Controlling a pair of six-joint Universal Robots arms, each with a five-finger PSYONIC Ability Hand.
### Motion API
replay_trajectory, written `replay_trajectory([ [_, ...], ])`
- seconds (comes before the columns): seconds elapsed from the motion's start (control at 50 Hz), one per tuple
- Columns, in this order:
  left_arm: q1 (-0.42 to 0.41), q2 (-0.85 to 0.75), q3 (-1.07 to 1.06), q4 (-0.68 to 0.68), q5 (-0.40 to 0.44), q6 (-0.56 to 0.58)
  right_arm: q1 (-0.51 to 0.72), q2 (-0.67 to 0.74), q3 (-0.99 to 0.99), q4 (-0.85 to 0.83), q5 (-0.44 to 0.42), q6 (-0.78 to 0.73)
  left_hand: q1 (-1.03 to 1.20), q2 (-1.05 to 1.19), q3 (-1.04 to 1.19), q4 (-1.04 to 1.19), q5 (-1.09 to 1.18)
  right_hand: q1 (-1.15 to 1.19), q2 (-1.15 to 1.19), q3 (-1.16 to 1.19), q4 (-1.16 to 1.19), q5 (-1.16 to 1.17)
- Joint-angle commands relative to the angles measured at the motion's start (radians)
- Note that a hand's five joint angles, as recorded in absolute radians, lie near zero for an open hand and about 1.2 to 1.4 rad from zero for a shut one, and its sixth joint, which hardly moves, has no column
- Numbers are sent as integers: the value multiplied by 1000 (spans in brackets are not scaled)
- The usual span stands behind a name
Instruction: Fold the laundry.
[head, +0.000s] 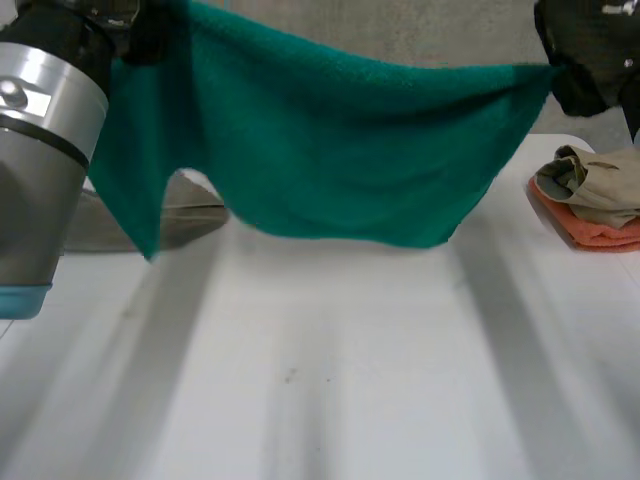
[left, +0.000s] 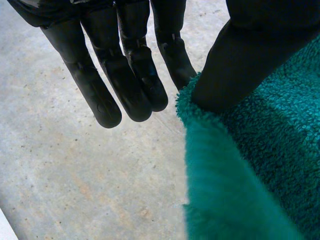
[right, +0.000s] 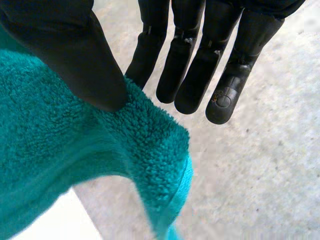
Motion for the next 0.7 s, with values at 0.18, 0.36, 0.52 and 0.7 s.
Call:
replay_trajectory([
  [0.18,-5,-257,-44,-60,17,6,5,182,-28,135,4,-138,259,199,204,196,249,411,220,215,209,254],
  [0.36,-93,-298,-150,-184,-26,-1,45,297,-8,65,15,-133,259,199,204,196,249,411,220,215,209,254],
  [0.52,-209,-93,-407,-404,-49,-9,46,280,38,71,14,-132,259,199,204,196,249,411,220,215,209,254],
  [0.7,-252,9,-417,-422,-52,2,63,219,101,68,1,-129,-764,-825,-819,-828,-775,411,220,215,209,254],
])
